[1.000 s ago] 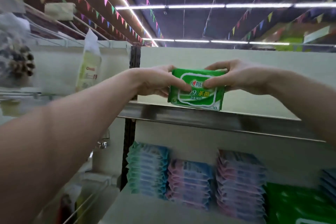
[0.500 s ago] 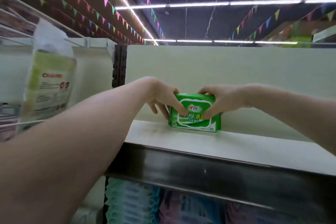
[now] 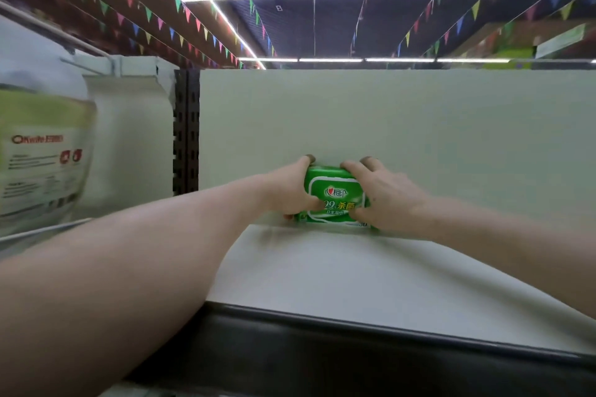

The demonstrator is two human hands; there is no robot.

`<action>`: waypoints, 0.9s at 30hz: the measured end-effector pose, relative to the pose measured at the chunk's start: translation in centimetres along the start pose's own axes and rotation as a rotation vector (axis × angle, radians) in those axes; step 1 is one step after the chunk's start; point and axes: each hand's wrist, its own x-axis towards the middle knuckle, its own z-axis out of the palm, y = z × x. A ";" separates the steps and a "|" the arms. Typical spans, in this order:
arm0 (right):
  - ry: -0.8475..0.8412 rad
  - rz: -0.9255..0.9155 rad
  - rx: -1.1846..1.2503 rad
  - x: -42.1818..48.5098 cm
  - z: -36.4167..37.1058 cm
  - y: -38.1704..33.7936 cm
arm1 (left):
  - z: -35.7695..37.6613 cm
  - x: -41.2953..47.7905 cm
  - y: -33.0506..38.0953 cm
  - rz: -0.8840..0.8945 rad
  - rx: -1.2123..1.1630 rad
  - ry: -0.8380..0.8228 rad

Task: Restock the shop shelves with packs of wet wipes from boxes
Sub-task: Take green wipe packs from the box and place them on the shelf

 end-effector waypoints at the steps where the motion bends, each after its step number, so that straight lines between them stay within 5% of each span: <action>1: 0.016 0.003 -0.024 -0.1 0.0 0.0 | 0.0 0.0 0.0 0.008 0.015 0.013; 17: -0.018 -0.120 -0.140 -0.7 -0.3 0.3 | -0.5 -0.9 1.1 -0.024 0.135 -0.065; 21: 0.026 -0.153 -0.349 -1.0 -1.5 -0.8 | -1.2 -1.4 2.0 0.040 0.486 0.177; 27: -0.003 -0.194 -0.344 -1.4 -2.1 -1.3 | -0.2 -1.4 3.5 0.101 0.574 0.299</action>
